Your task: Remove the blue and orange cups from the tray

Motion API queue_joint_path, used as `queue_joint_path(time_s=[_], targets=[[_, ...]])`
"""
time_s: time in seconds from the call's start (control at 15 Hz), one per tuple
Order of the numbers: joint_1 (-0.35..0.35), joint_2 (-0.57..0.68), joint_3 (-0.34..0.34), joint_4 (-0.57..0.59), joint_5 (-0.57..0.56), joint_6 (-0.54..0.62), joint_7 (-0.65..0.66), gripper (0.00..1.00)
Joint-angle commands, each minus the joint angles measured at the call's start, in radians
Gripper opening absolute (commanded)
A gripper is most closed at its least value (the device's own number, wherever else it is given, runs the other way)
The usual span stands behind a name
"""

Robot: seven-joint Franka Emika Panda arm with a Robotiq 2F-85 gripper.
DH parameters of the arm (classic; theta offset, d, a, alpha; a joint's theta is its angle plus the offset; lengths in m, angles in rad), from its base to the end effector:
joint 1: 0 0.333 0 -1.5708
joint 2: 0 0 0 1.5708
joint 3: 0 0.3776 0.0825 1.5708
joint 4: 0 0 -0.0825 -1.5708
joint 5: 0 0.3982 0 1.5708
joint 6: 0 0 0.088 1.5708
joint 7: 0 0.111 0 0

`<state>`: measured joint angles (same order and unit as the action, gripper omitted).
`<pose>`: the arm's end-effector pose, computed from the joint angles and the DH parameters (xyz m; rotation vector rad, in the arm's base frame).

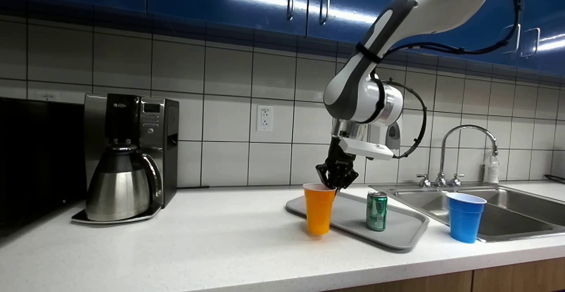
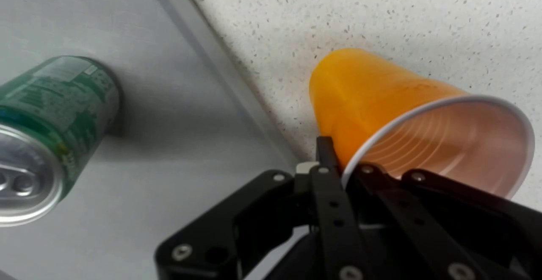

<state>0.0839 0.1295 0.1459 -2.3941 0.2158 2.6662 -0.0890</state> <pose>0.5184 0.1148 0.3229 -2.9882 -0.1963 -0.1983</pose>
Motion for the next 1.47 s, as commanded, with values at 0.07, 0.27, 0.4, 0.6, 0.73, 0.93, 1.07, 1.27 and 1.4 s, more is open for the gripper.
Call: queue_joint_path(time_s=[0.07,0.27,0.4,0.6,0.73,0.93,1.07,1.27,1.4], targets=[[0.003,-0.031,0.001,-0.032,-0.009,0.008,-0.020,0.29],[0.005,-0.035,0.001,-0.035,-0.014,0.007,-0.018,0.44],[0.006,-0.037,0.001,-0.037,-0.015,0.007,-0.017,0.59],[0.005,-0.046,0.001,-0.040,-0.013,0.004,-0.019,0.81],[0.004,-0.057,0.001,-0.043,-0.009,0.003,-0.021,0.96],[0.003,-0.086,-0.001,-0.053,-0.002,0.001,-0.026,1.00],[0.004,-0.111,-0.003,-0.063,0.000,-0.001,-0.028,1.00],[0.006,-0.158,-0.009,-0.088,0.000,-0.004,-0.032,1.00],[0.008,-0.190,-0.014,-0.108,-0.004,-0.005,-0.033,1.00]])
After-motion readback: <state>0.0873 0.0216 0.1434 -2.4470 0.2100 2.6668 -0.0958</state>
